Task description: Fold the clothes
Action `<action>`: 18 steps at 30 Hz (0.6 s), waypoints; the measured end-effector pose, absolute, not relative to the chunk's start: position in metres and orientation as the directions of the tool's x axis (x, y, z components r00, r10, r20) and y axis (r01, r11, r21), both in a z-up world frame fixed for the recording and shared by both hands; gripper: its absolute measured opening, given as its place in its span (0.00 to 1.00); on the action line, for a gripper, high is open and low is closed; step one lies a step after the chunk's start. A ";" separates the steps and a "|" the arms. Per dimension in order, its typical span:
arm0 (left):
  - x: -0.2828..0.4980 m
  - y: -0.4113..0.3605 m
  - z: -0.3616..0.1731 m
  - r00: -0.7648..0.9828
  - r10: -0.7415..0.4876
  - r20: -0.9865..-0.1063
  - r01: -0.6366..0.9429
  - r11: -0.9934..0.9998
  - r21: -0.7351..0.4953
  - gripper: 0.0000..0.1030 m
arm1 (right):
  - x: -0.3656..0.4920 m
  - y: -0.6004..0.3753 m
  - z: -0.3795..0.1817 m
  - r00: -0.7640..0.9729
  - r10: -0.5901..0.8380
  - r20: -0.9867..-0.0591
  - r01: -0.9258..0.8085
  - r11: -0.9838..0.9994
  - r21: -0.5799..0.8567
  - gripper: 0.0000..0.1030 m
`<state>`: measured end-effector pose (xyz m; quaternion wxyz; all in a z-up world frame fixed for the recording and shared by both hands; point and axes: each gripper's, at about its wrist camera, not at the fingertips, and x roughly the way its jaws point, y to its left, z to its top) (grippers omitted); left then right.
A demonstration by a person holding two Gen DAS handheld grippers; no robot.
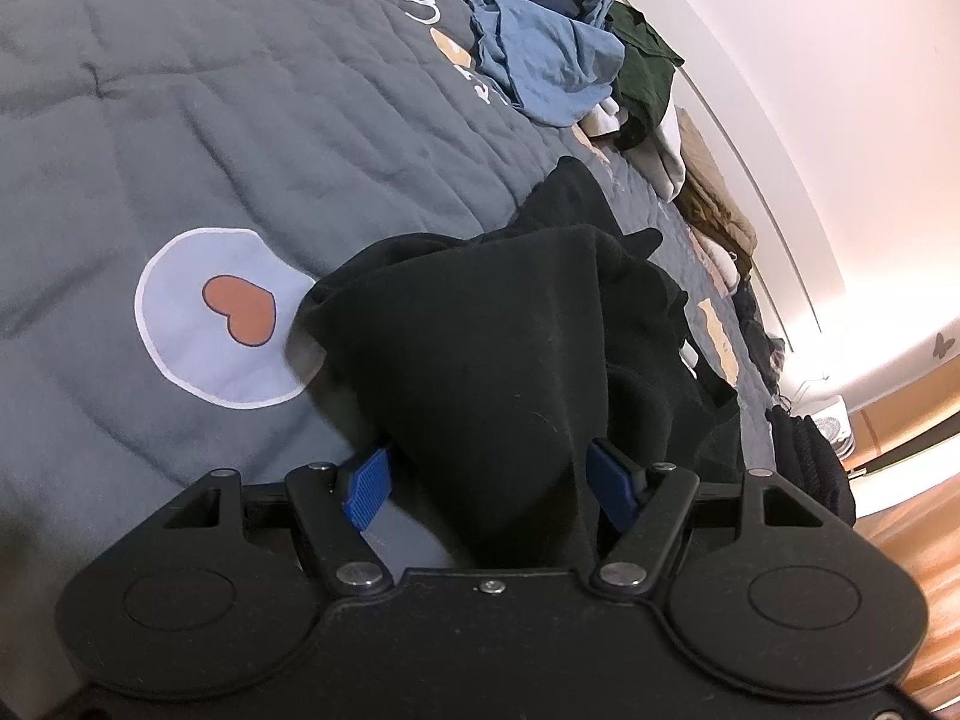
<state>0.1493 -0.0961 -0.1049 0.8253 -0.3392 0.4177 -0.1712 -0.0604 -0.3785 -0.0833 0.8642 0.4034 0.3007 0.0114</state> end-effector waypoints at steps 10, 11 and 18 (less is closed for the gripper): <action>0.151 -0.100 -0.104 0.604 -0.551 -0.577 0.004 0.726 -0.688 0.63 | -0.060 -0.374 -0.085 0.807 0.276 -0.522 0.227 0.672 0.705 0.55; 0.151 -0.100 -0.104 0.604 -0.550 -0.577 0.004 0.726 -0.688 0.63 | -0.060 -0.374 -0.085 0.806 0.275 -0.524 0.228 0.672 0.704 0.55; 0.153 -0.100 -0.104 0.605 -0.543 -0.582 0.003 0.732 -0.681 0.59 | -0.063 -0.373 -0.087 0.801 0.266 -0.537 0.244 0.673 0.698 0.55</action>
